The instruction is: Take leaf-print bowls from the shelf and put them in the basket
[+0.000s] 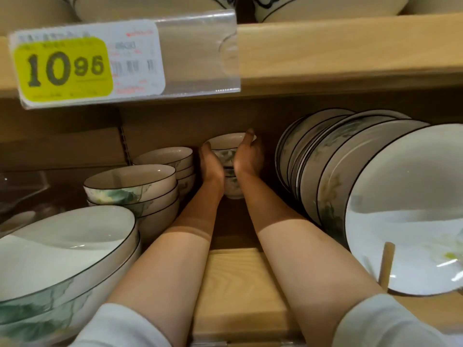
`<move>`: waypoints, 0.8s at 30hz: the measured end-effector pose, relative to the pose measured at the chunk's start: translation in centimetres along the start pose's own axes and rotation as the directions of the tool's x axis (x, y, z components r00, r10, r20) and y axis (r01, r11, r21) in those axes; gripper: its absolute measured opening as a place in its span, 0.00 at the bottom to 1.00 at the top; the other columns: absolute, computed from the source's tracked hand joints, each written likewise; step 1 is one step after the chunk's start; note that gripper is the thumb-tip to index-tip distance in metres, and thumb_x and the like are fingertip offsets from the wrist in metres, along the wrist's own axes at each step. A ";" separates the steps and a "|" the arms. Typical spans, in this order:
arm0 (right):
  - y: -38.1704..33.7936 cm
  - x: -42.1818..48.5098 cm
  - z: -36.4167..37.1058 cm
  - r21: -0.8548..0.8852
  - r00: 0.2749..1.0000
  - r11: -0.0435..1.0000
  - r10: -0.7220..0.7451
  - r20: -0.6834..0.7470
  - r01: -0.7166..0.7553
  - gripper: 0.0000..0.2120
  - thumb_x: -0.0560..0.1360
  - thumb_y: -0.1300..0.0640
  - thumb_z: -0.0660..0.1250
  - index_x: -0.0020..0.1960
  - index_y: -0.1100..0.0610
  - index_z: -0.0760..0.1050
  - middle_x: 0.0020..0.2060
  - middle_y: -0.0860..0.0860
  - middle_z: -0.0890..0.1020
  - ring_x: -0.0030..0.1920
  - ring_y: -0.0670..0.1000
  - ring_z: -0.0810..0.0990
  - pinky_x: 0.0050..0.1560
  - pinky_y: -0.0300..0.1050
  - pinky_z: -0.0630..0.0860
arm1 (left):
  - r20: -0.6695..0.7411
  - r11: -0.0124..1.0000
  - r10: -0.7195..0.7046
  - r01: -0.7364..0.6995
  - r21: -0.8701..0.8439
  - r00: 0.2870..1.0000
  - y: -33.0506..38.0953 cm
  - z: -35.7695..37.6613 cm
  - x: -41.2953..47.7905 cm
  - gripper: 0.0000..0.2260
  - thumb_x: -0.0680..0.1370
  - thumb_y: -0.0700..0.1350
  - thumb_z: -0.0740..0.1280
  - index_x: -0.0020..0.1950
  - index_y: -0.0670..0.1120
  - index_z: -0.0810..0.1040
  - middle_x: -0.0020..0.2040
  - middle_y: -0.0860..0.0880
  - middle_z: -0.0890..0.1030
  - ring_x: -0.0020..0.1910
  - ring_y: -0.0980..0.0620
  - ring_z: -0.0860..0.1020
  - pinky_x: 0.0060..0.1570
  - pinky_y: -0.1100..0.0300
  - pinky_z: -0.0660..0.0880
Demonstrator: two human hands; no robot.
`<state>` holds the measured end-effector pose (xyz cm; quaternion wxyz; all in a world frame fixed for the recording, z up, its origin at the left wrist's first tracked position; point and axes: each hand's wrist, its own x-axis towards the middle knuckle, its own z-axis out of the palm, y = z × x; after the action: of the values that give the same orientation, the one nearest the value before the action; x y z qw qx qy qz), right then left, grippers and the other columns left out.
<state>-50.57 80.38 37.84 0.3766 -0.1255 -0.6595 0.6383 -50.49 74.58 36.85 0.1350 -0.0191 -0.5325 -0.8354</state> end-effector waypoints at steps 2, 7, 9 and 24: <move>0.6 0.1 -0.2 -0.006 0.999 0.999 0.047 -0.001 -0.047 0.28 0.82 0.41 0.47 0.74 0.56 0.64 0.72 0.56 0.69 0.72 0.57 0.67 0.71 0.53 0.61 | 0.018 0.999 -0.017 0.017 0.035 1.000 -0.3 0.1 -0.1 0.21 0.82 0.55 0.51 0.68 0.49 0.75 0.63 0.46 0.78 0.63 0.46 0.76 0.68 0.46 0.70; 1.5 0.1 -0.6 0.046 0.988 0.988 0.146 0.044 -0.148 0.28 0.82 0.41 0.48 0.75 0.57 0.63 0.72 0.57 0.69 0.71 0.58 0.68 0.69 0.52 0.63 | 0.049 0.995 -0.052 0.047 0.093 0.997 -0.8 0.0 -0.3 0.22 0.82 0.56 0.50 0.69 0.50 0.74 0.64 0.45 0.78 0.63 0.46 0.76 0.67 0.46 0.70; 1.6 0.1 -0.8 0.056 0.988 0.987 0.148 0.052 -0.151 0.28 0.82 0.42 0.48 0.75 0.57 0.62 0.72 0.57 0.68 0.71 0.58 0.67 0.69 0.51 0.62 | 0.043 0.992 -0.053 0.048 0.116 0.998 -0.9 0.1 -0.5 0.22 0.81 0.56 0.50 0.69 0.49 0.73 0.64 0.45 0.78 0.63 0.45 0.76 0.67 0.45 0.70; 0.2 -1.8 -1.4 0.021 0.992 0.992 0.124 0.022 -0.124 0.29 0.82 0.41 0.49 0.77 0.55 0.56 0.73 0.57 0.66 0.72 0.59 0.66 0.69 0.53 0.63 | 0.008 0.991 -0.090 0.089 0.098 0.996 0.9 -0.2 -2.7 0.23 0.81 0.56 0.51 0.72 0.48 0.69 0.67 0.43 0.76 0.65 0.43 0.74 0.68 0.44 0.68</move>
<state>-48.46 80.29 36.96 0.3305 -0.1555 -0.6474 0.6689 -47.67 74.59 37.12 0.0948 0.0063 -0.5738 -0.8134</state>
